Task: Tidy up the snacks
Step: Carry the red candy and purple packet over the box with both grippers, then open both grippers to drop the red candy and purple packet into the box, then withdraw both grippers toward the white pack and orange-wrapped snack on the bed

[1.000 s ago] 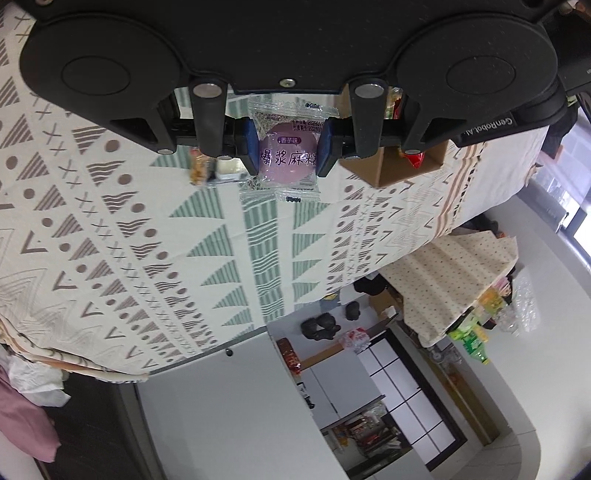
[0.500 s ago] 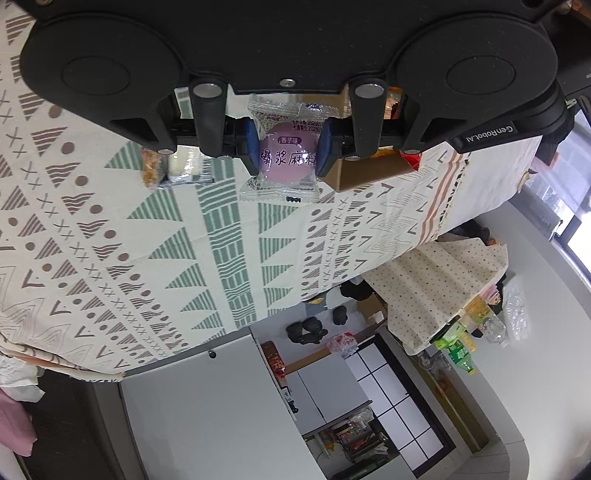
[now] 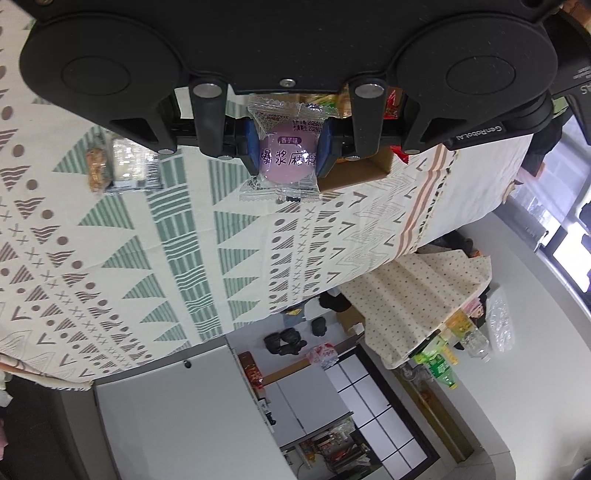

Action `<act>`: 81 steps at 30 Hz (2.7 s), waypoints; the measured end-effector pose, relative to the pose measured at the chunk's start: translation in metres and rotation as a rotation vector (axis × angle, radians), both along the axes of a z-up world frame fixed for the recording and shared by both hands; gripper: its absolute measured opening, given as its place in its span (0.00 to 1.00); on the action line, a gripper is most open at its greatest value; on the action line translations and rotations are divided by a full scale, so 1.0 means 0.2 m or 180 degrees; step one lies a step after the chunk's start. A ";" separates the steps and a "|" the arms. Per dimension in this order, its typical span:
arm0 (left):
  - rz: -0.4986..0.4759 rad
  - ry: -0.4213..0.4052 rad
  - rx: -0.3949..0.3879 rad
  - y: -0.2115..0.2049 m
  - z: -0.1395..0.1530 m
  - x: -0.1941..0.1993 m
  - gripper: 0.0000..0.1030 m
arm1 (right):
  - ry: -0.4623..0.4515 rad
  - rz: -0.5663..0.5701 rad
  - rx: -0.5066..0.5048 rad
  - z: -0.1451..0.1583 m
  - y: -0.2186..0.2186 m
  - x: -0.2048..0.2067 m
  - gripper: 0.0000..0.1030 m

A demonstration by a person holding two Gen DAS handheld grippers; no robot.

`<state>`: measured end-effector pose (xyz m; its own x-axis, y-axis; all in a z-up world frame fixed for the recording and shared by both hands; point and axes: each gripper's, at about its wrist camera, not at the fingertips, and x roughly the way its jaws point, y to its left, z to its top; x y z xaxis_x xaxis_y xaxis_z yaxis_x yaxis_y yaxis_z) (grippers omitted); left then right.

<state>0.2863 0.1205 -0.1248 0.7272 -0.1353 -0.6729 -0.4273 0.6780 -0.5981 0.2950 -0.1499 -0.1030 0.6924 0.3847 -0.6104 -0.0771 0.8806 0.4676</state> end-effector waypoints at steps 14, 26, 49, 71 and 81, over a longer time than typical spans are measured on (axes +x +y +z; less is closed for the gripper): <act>0.0140 0.0229 -0.0075 0.06 -0.10 0.06 0.24 | 0.0121 0.0203 0.0047 -0.08 0.17 0.13 0.30; 0.0133 0.0302 -0.0009 0.03 -0.11 0.08 0.52 | 0.0028 0.0201 0.0030 -0.06 0.19 0.21 0.49; -0.0314 0.0219 0.0310 -0.32 0.00 0.05 0.74 | 0.0254 -0.0238 -0.0053 -0.09 -0.25 0.01 0.59; -0.0971 0.0088 0.0498 -0.71 -0.03 0.13 0.73 | 0.0400 -0.0585 0.0079 -0.25 -0.66 -0.07 0.56; -0.1362 0.0113 0.0607 -0.89 -0.12 0.21 0.71 | 0.0488 -0.0421 0.0121 -0.39 -0.71 0.04 0.47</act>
<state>0.3293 -0.0579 -0.1486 0.6091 -0.2896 -0.7383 -0.1032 0.8941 -0.4359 0.3032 -0.2913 -0.1815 0.6384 0.3214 -0.6994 0.1127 0.8598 0.4980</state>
